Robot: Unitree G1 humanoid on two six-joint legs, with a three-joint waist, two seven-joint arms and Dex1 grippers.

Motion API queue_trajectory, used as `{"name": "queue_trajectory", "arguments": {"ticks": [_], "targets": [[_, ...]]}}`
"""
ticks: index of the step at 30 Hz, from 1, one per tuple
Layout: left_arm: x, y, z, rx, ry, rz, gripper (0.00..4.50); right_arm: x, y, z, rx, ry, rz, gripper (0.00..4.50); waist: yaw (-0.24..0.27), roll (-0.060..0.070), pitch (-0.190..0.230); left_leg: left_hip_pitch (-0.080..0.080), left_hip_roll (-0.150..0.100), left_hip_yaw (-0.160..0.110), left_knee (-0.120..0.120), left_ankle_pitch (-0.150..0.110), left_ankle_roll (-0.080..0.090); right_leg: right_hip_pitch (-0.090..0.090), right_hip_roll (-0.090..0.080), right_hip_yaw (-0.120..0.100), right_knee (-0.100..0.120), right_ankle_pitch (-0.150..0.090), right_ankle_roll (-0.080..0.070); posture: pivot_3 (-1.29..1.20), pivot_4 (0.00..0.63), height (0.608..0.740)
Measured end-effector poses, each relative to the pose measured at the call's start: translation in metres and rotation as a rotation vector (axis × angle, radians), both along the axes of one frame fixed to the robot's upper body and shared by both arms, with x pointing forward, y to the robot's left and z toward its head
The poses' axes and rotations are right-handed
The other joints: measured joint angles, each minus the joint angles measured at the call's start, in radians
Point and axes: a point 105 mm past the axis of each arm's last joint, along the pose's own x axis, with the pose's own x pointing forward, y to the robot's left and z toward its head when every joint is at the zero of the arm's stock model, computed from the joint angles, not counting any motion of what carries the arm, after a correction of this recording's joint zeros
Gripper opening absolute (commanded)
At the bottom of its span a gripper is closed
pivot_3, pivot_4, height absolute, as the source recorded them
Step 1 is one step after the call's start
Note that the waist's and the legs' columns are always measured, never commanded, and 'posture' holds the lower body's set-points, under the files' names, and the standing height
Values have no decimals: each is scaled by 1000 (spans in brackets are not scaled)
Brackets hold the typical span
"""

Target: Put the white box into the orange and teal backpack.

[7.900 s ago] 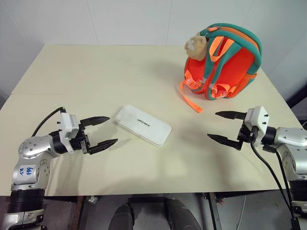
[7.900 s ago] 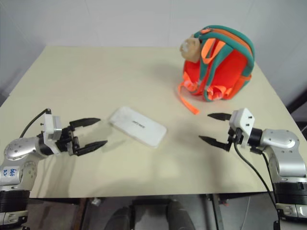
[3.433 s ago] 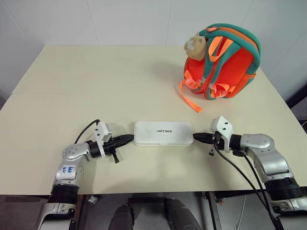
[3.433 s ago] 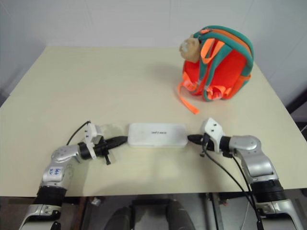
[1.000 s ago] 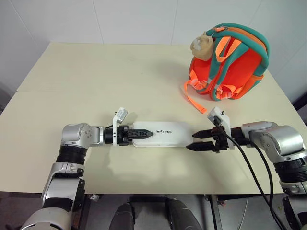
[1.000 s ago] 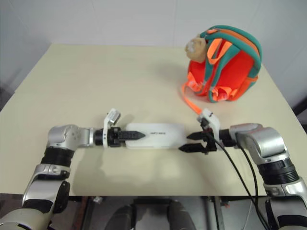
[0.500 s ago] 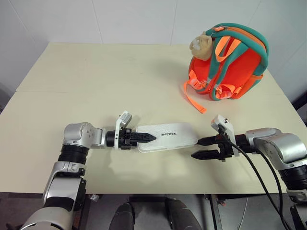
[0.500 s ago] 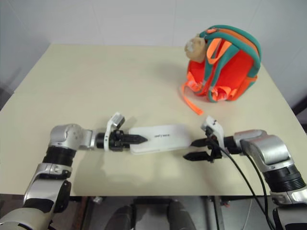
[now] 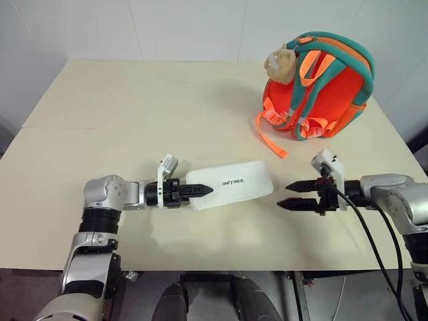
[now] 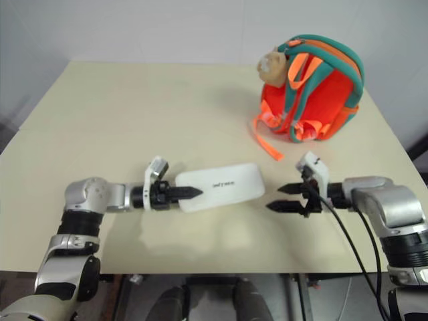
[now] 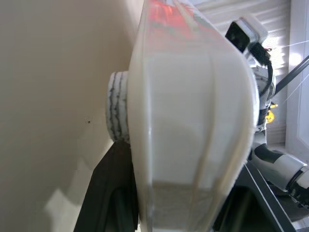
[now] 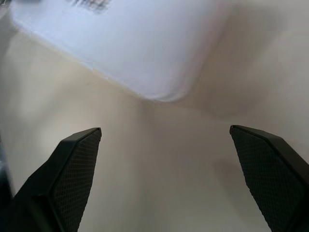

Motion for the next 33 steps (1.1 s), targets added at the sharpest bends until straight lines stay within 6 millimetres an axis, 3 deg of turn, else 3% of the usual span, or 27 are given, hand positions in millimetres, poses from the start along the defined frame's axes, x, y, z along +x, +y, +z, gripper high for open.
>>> {"name": "queue_trajectory", "arguments": {"ticks": [2, 4, 9, 14, 19, 23, 28, 32, 33], "targets": [[0, 18, 2, 17, -68, 60, 1327, 18, -25, 24, 10, -132, -137, 4500, -2, 0, 0, 0, 0, 0, 0, 0, 0, -1, 0, 0, 0, 0, 0, 0, 150, 740], [0, 28, 5, 27, -131, 96, 1327, 31, -38, 43, 19, -242, -217, 4500, 1, 0, 0, 0, 0, 1, 0, 0, 0, -1, 0, 0, 0, 0, 0, 0, 150, 740], [1, 33, 12, 34, -269, 131, 1327, 65, -41, 62, 64, -383, -321, 4500, 0, 0, 0, 0, 0, 2, 0, 0, 0, -1, 0, 1, -1, 1, 0, 0, 150, 740], [-2, 33, 10, 56, -321, 138, 1327, 100, -27, 81, 116, -460, -371, 4500, -13, 1, 0, 0, 0, 2, -2, 0, 0, -2, 0, 1, -1, 1, 0, 0, 150, 740], [-6, 33, 6, 67, -327, 142, 1327, 123, -17, 81, 106, -494, -409, 4500, -24, 1, 0, 0, 0, 2, -5, 0, 0, -2, 0, 1, -2, 0, 0, 0, 150, 740], [-7, 38, 2, 65, -326, 167, 1327, 134, -3, 83, 141, -493, -418, 4500, -31, 1, 1, 0, 1, 2, -6, 1, -1, -3, 0, 1, -1, 0, -1, 0, 150, 740], [-9, 37, 6, 49, -343, 175, 1327, 145, 31, 89, 229, -486, -393, 4500, -50, 1, 1, 0, 1, 2, -6, 1, -2, -4, 0, 1, 1, 0, -1, 0, 150, 740], [-9, 40, 6, 44, -351, 199, 1327, 150, 43, 87, 285, -464, -421, 4500, -55, 1, 1, 0, 1, 2, -6, 2, -2, -4, 0, 1, 2, 0, -1, 0, 150, 740], [-9, 41, 5, 44, -351, 204, 1327, 151, 46, 87, 298, -462, -429, 4325, -57, 1, 1, 0, 1, 2, -6, 2, -2, -4, 0, 1, 2, 0, -1, 0, 150, 740]]}}
